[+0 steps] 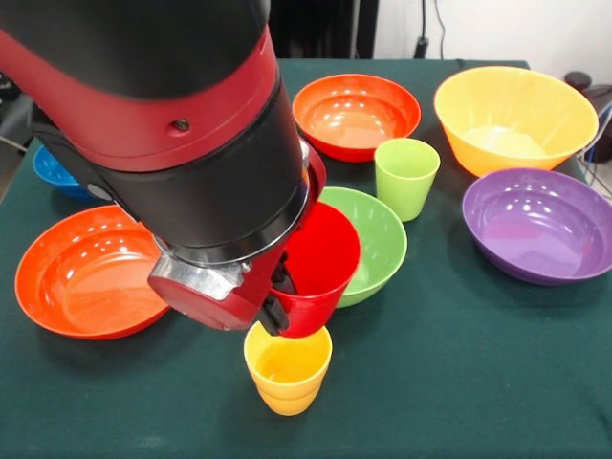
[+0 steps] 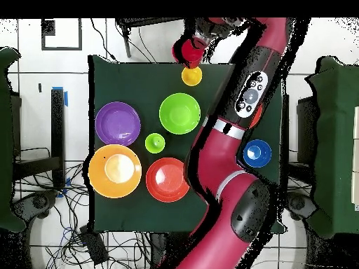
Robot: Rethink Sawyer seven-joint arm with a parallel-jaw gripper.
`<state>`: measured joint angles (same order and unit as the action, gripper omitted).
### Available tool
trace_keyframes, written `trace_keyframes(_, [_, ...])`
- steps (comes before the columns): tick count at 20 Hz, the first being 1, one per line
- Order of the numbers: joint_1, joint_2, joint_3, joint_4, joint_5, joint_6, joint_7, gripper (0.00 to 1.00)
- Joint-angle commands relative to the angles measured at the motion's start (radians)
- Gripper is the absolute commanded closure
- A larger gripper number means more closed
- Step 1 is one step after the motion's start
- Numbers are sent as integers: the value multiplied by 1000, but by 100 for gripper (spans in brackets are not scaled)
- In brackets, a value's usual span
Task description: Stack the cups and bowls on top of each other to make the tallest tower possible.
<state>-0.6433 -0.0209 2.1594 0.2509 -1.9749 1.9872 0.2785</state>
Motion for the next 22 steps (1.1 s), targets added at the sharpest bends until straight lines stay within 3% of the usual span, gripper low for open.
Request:
trace_keyframes(1, [-11,20,-44,-103,-78,103,-257,100])
trace_keyframes(9, [4,32,11,-125,-125,95,-256,100])
trace_keyframes(22, [1,55,61,-136,-121,76,-256,100])
